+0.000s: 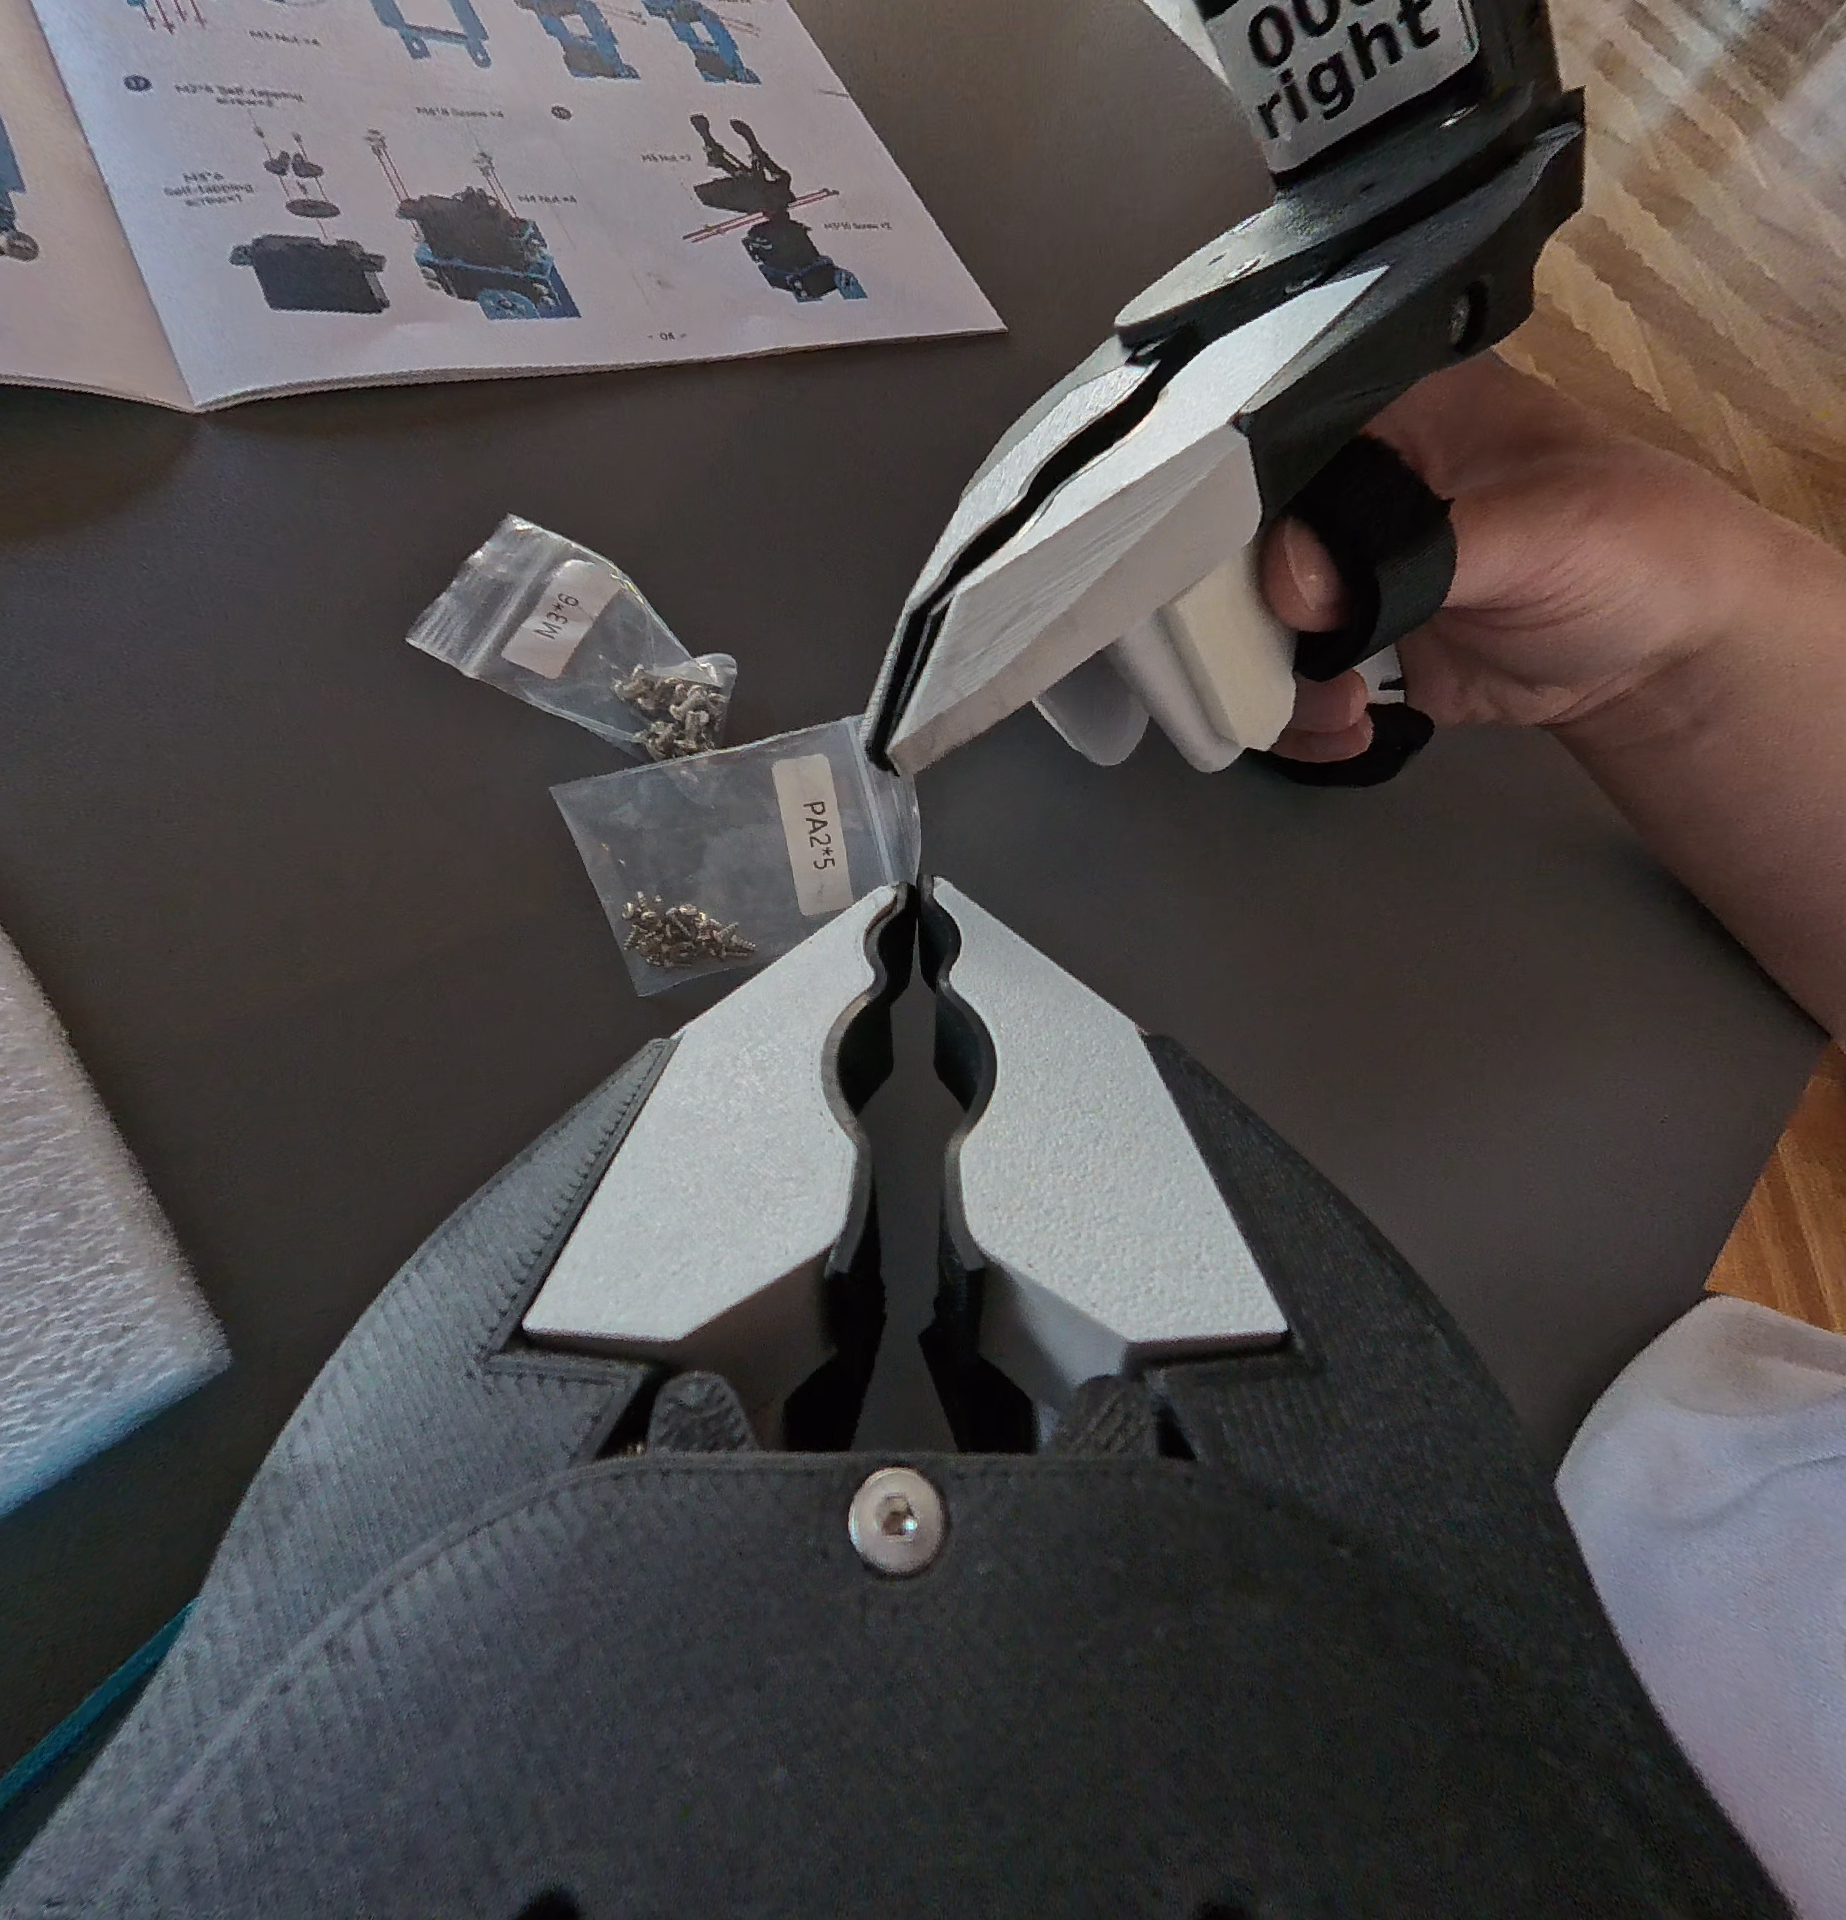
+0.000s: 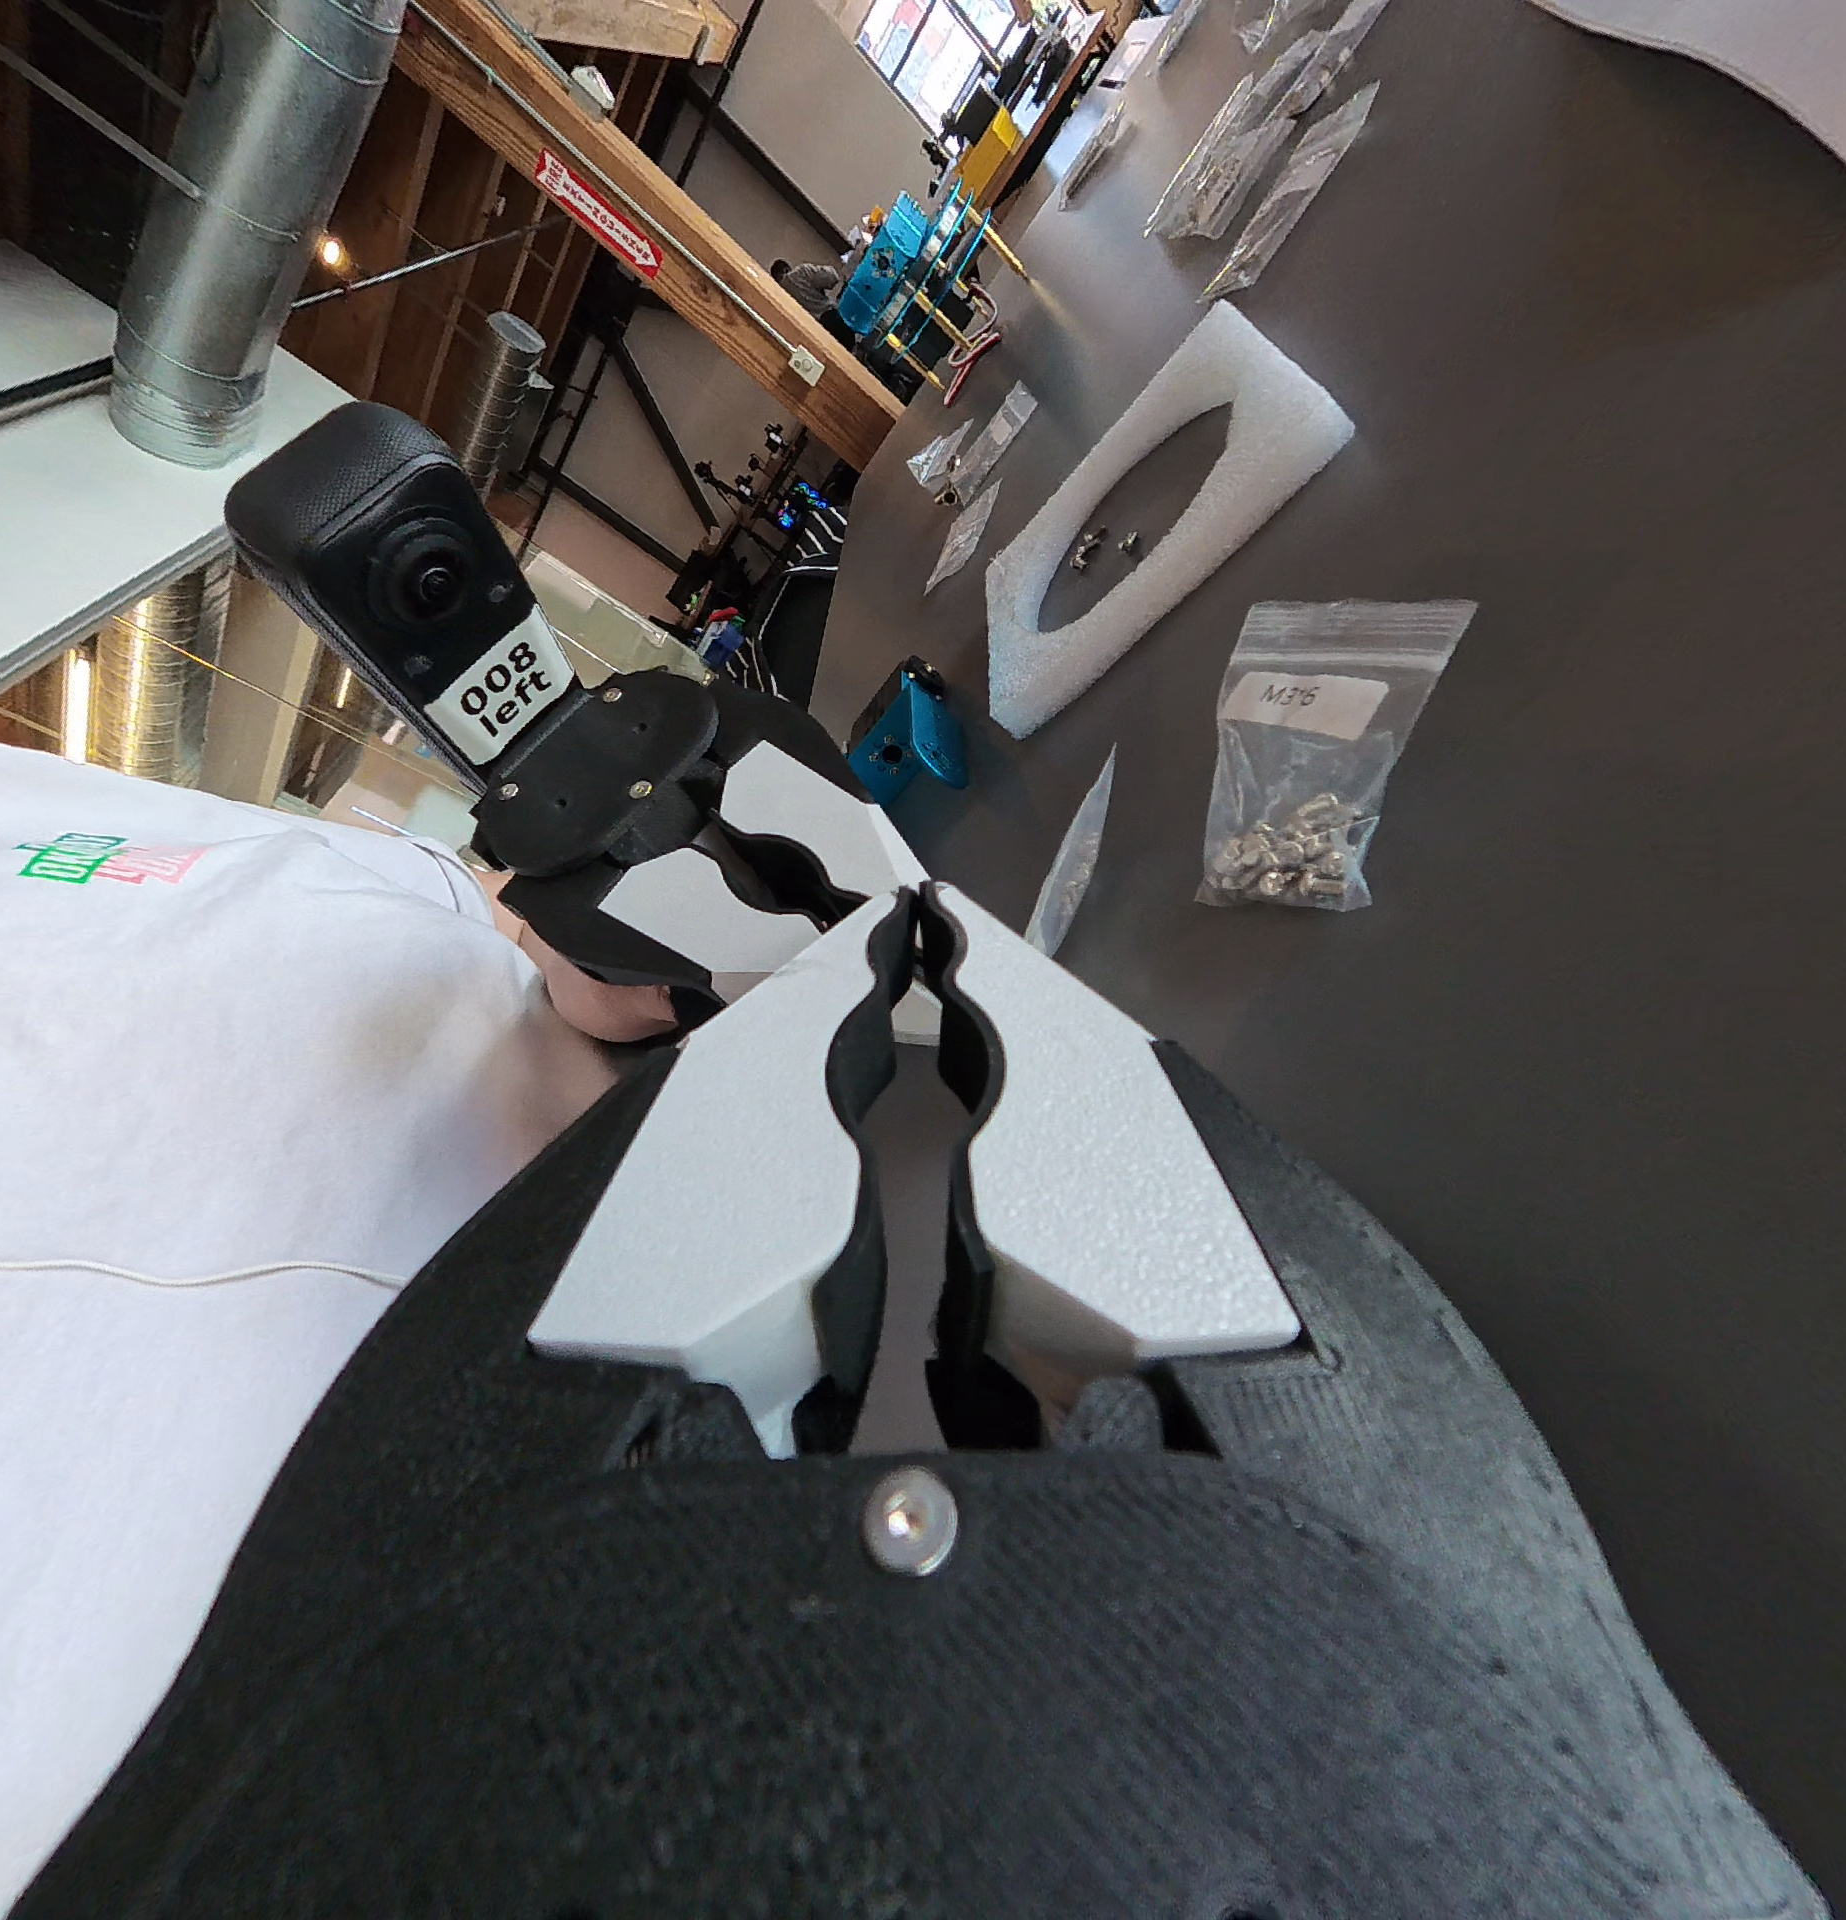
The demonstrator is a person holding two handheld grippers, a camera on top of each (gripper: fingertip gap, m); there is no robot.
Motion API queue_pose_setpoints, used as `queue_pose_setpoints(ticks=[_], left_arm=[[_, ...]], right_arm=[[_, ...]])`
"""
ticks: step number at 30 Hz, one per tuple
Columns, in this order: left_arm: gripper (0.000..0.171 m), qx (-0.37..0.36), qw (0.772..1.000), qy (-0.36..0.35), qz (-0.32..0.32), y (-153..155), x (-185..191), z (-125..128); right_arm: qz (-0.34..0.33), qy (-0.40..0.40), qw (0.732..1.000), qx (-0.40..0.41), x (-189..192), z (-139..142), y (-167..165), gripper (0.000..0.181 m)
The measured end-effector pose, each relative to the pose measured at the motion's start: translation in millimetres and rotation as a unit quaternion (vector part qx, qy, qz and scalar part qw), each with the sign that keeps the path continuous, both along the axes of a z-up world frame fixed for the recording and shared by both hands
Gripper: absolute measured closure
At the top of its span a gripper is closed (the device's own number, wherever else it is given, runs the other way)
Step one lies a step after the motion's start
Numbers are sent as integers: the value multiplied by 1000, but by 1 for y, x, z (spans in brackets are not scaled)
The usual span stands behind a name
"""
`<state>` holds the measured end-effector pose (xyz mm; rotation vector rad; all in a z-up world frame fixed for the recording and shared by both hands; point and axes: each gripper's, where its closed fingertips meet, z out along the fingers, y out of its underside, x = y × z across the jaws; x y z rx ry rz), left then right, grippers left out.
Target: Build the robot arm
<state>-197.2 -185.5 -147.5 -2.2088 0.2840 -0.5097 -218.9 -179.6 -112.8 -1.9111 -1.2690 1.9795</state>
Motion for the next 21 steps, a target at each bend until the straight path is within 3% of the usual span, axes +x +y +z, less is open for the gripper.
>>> queue_pose_setpoints(ticks=[14,18,21], left_arm=[[171,-1,1000,0,-1,-1,0,-1],[171,-1,1000,-1,0,-1,0,0],[171,-2,1000,-1,-1,-1,0,-1]], right_arm=[[-15,1,999,36,0,0,5,181],[-47,9,992,114,0,3,17,181],[-114,3,969,219,7,7,44,181]])
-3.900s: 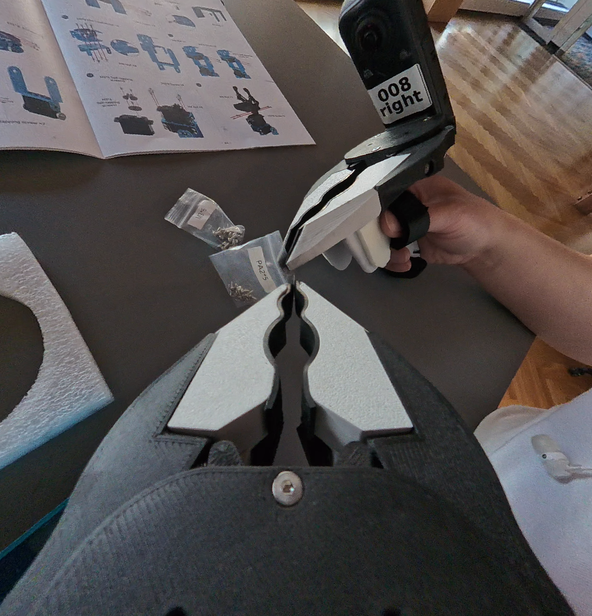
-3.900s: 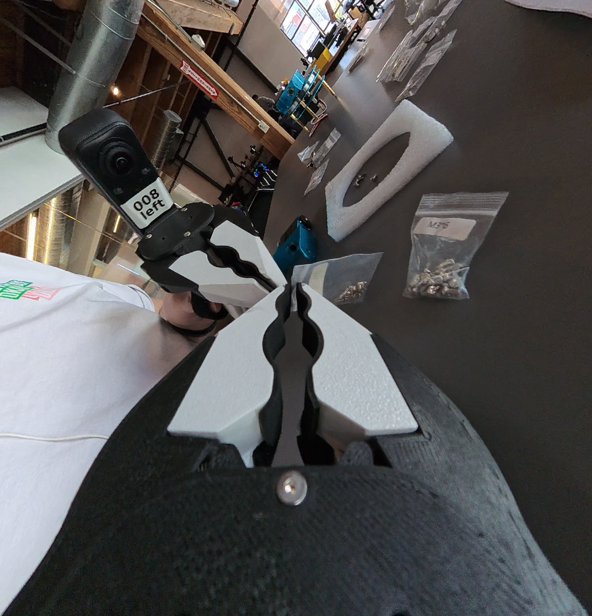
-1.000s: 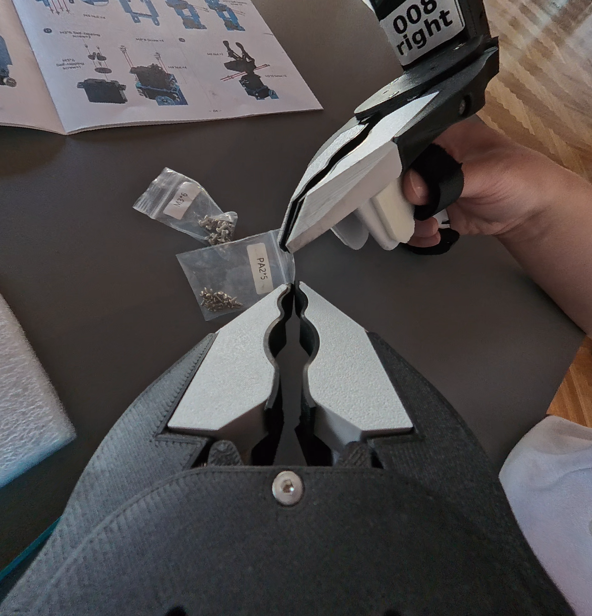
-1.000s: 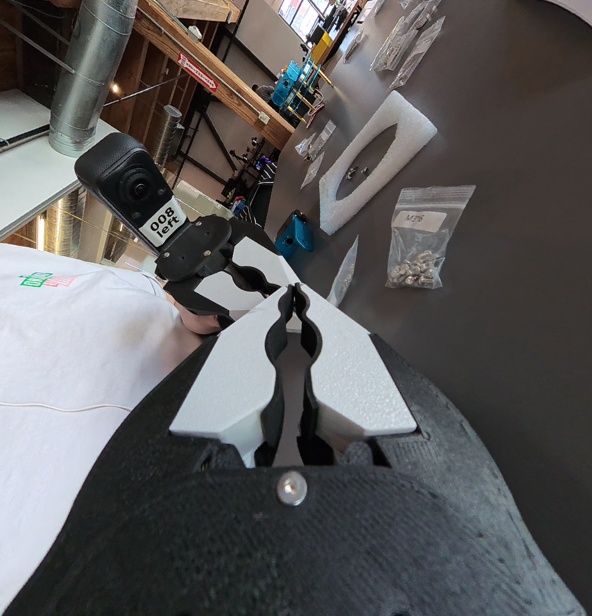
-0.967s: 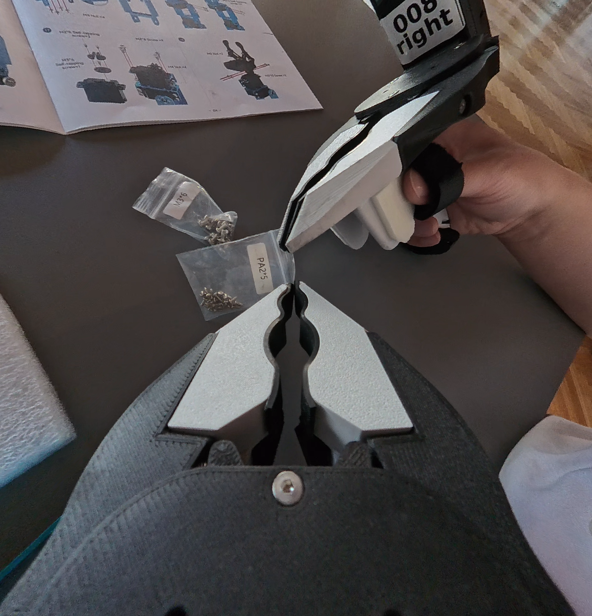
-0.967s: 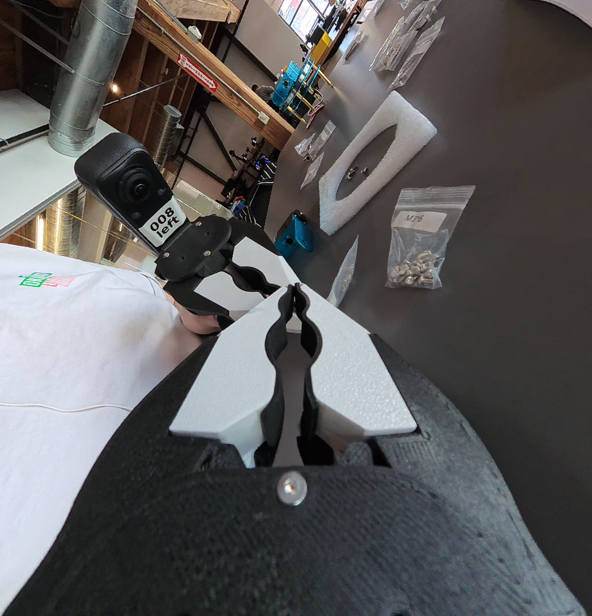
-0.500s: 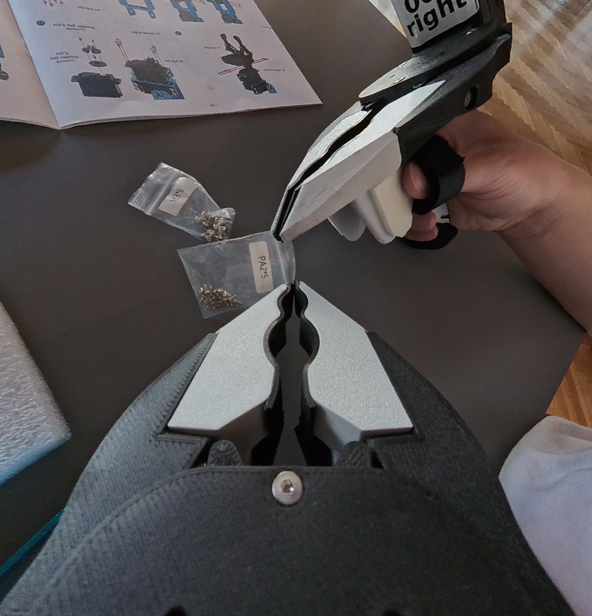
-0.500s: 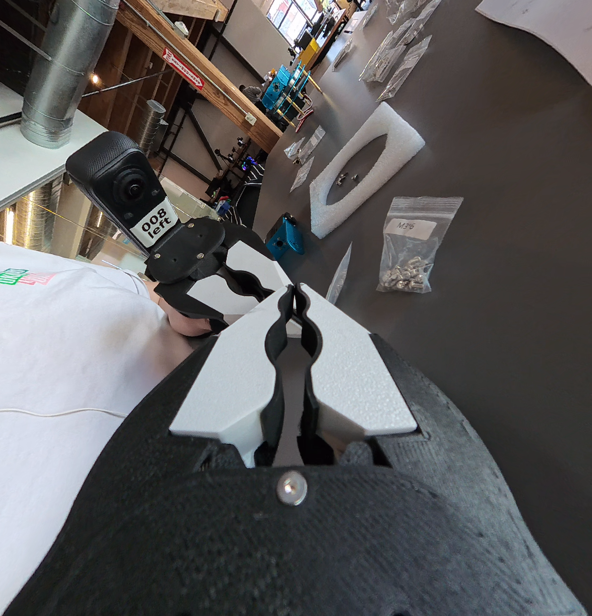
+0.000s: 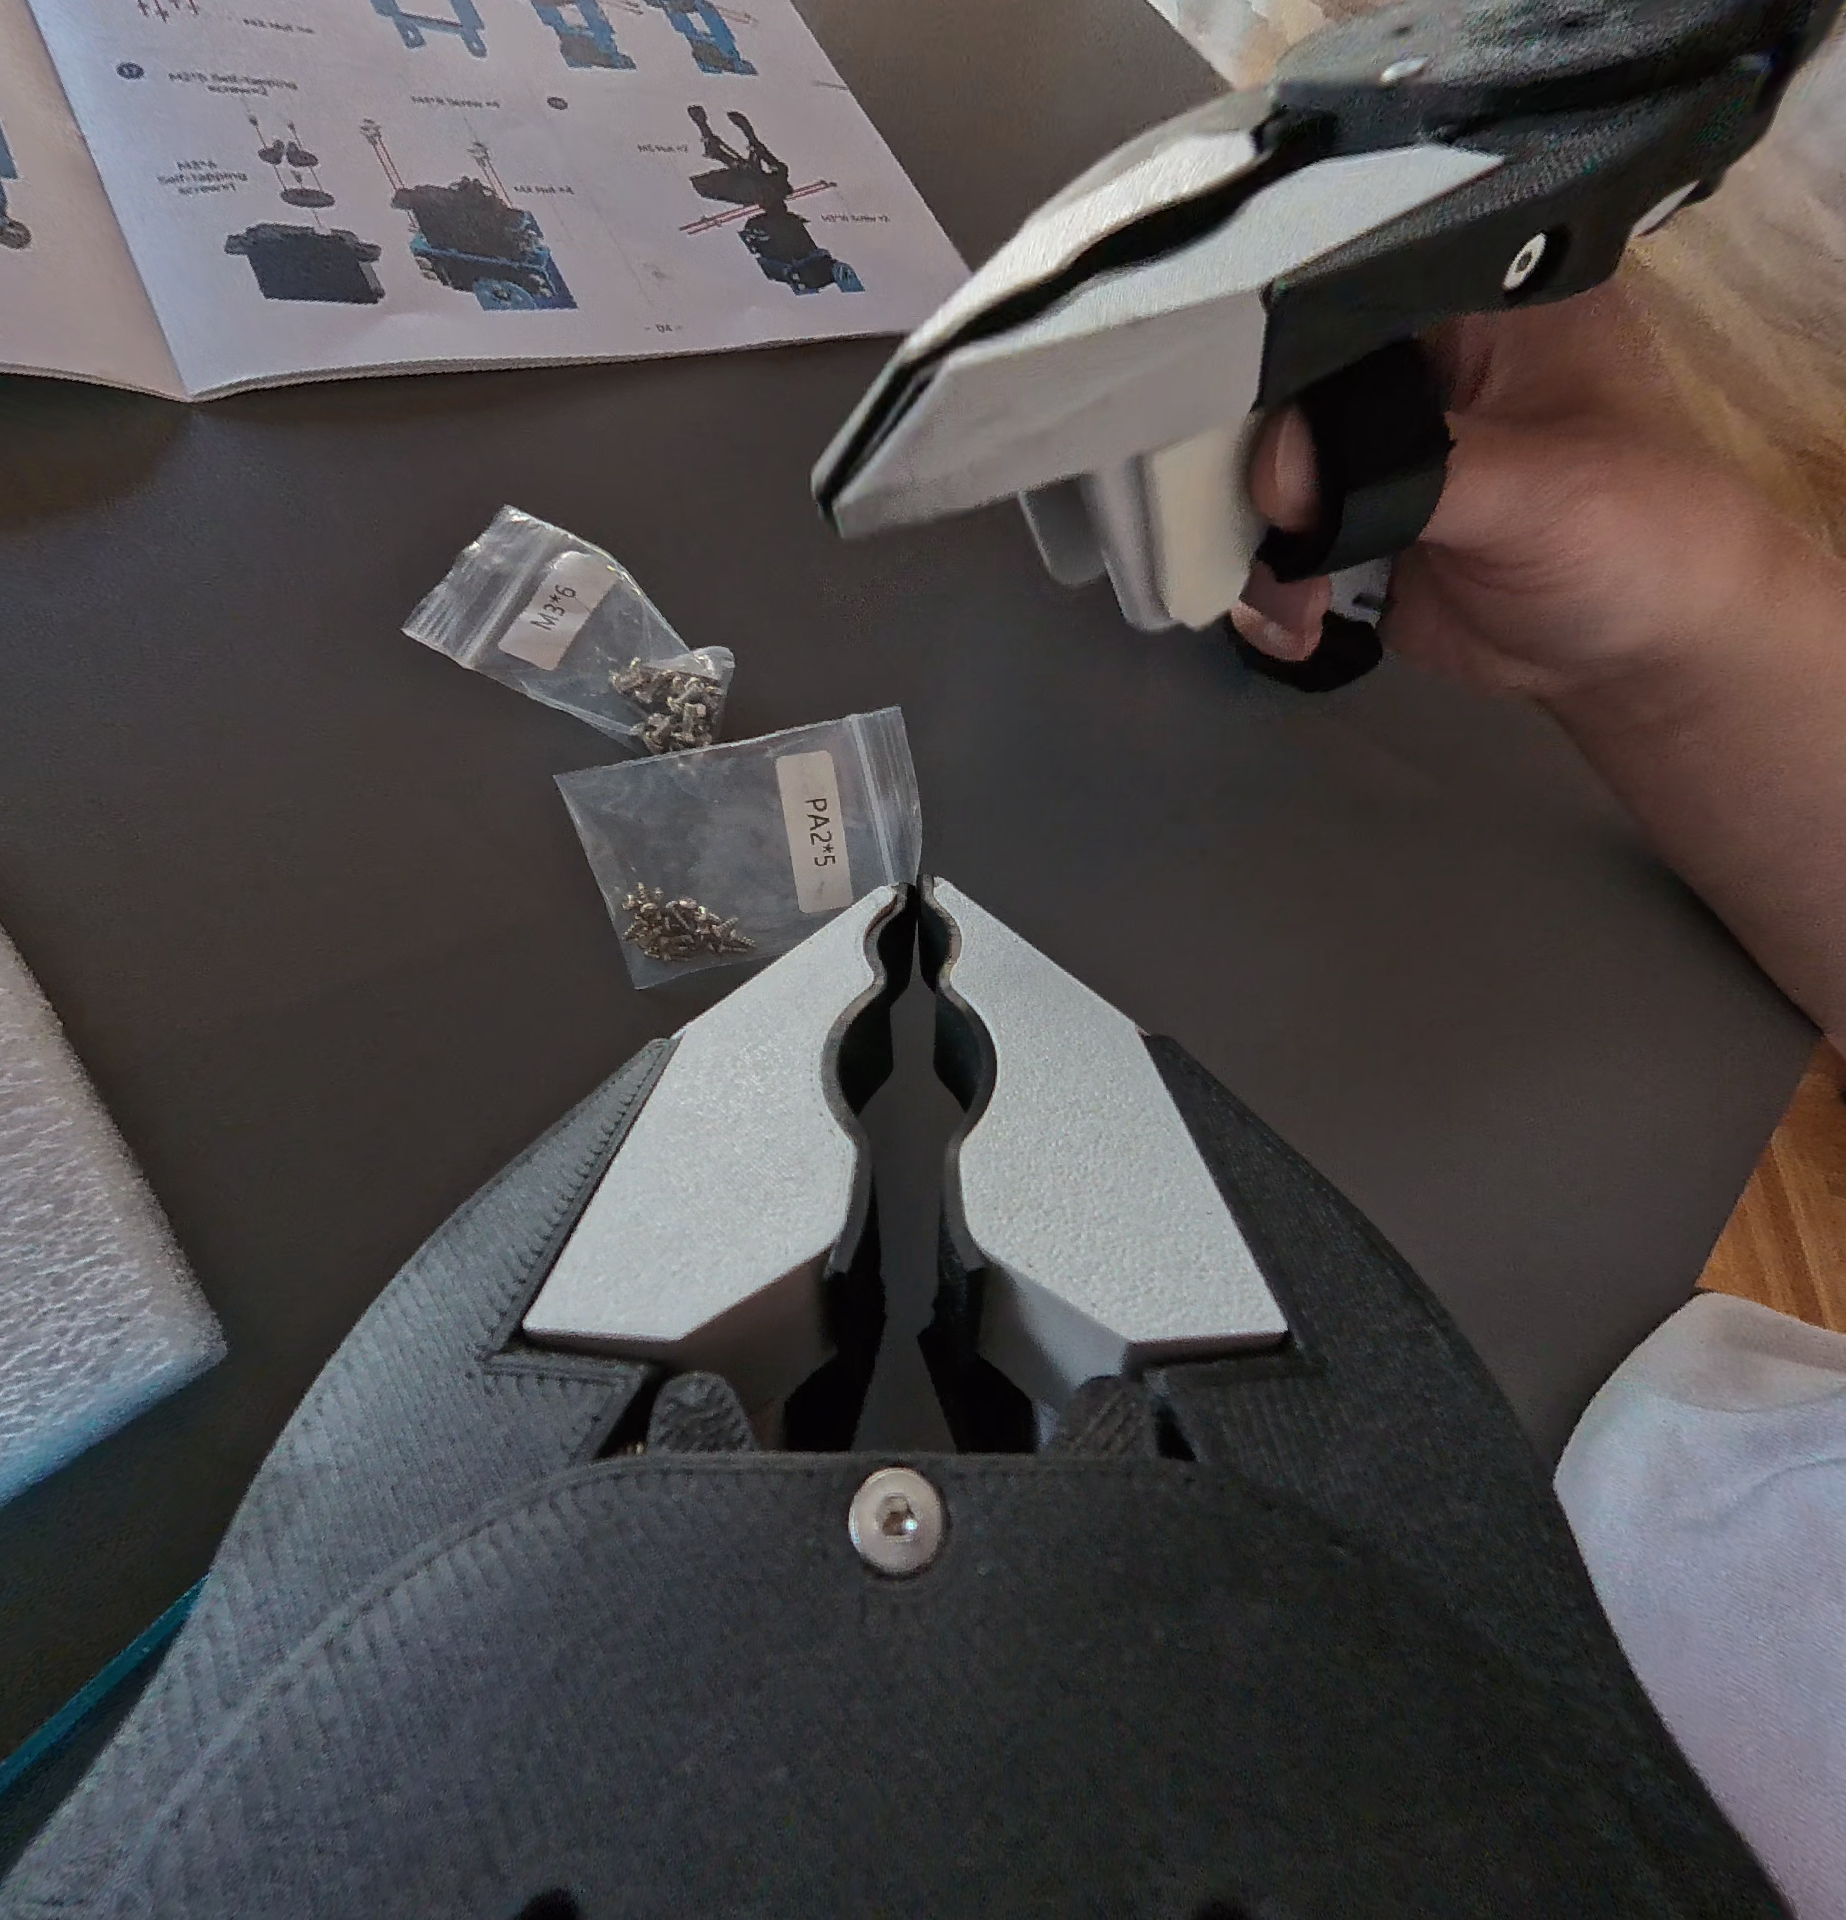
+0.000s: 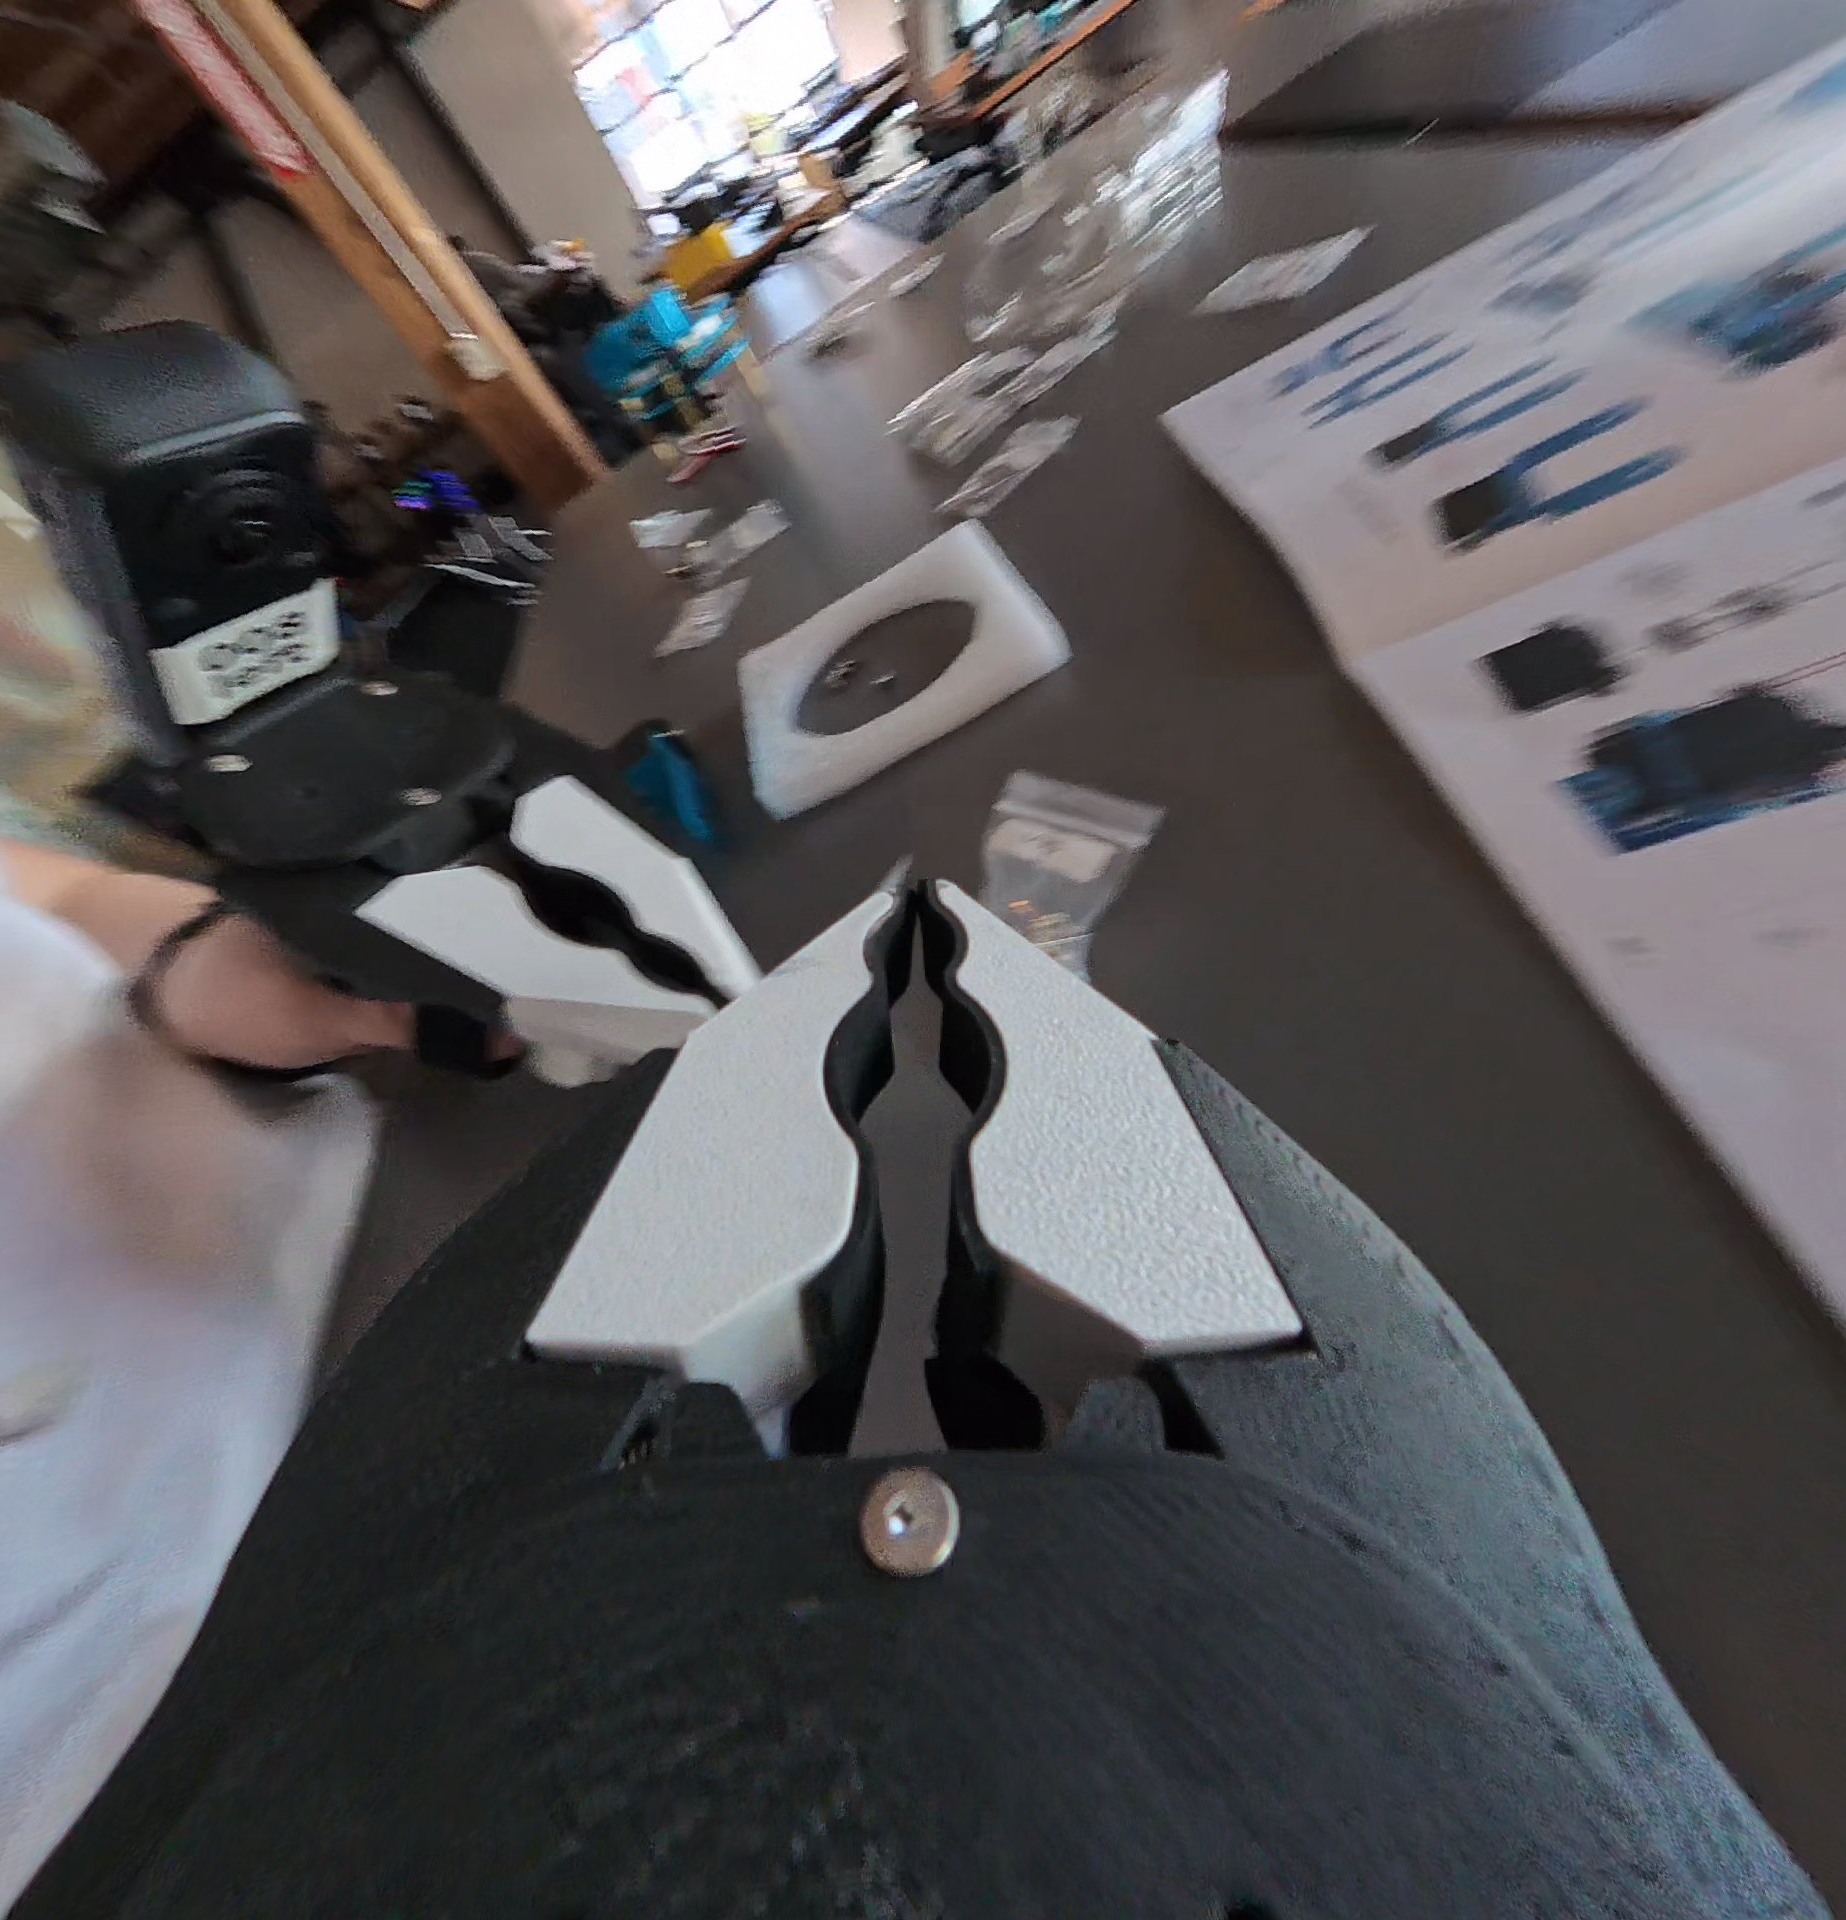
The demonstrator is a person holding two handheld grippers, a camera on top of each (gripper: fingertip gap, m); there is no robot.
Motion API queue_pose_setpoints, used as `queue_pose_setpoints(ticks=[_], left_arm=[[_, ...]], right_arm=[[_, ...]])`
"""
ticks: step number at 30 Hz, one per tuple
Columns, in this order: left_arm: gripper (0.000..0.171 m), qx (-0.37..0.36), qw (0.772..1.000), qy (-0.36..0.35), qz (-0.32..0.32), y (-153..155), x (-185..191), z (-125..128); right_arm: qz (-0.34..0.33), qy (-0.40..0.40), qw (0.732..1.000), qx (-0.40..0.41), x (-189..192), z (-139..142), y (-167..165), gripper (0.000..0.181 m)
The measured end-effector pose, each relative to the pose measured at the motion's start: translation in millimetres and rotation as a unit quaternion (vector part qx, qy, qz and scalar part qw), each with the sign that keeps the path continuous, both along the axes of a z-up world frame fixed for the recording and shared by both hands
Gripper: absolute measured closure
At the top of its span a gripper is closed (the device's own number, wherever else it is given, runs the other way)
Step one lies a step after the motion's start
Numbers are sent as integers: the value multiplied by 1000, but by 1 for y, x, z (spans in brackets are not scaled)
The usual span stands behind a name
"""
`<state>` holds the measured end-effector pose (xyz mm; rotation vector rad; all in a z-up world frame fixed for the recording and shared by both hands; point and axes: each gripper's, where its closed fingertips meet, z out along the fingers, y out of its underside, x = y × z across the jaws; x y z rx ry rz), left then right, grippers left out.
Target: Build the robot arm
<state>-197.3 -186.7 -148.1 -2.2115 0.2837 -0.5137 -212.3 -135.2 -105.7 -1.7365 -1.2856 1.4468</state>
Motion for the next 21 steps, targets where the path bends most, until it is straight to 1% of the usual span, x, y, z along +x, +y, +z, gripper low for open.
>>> queue_pose_setpoints(ticks=[1,2,3,4,5,7,9,10,11,12,15,18,21], left_arm=[[171,0,1000,1,0,0,0,0],[171,-1,1000,2,-1,0,0,0],[171,-1,1000,2,-1,0,0,0],[171,0,1000,1,-1,0,1,0],[171,0,1000,1,-2,0,1,0],[171,0,1000,-1,-3,-1,1,1],[171,2,1000,-4,-3,-1,1,2],[171,2,1000,-6,-4,-1,1,2],[171,1,1000,-7,-4,-2,1,3],[171,1,1000,-8,-4,-2,1,3],[171,0,1000,-11,-6,-1,2,6],[171,3,1000,-12,-10,0,5,8],[171,0,1000,-16,-13,0,7,9]], right_arm=[[-37,-3,998,40,4,3,14,180],[-85,-8,993,85,10,6,31,175],[-143,-18,980,137,20,9,52,171],[-212,-42,957,195,35,12,76,172],[-275,-66,925,254,53,17,96,170],[-361,-94,863,342,82,34,120,171],[-429,-142,804,387,109,40,138,171],[-448,-176,780,399,120,36,146,171],[-457,-210,765,401,129,29,152,170],[-461,-236,760,394,134,21,156,170],[-461,-266,767,358,139,4,160,170],[-459,-271,766,361,139,3,160,170],[-449,-273,770,362,135,2,158,169]])
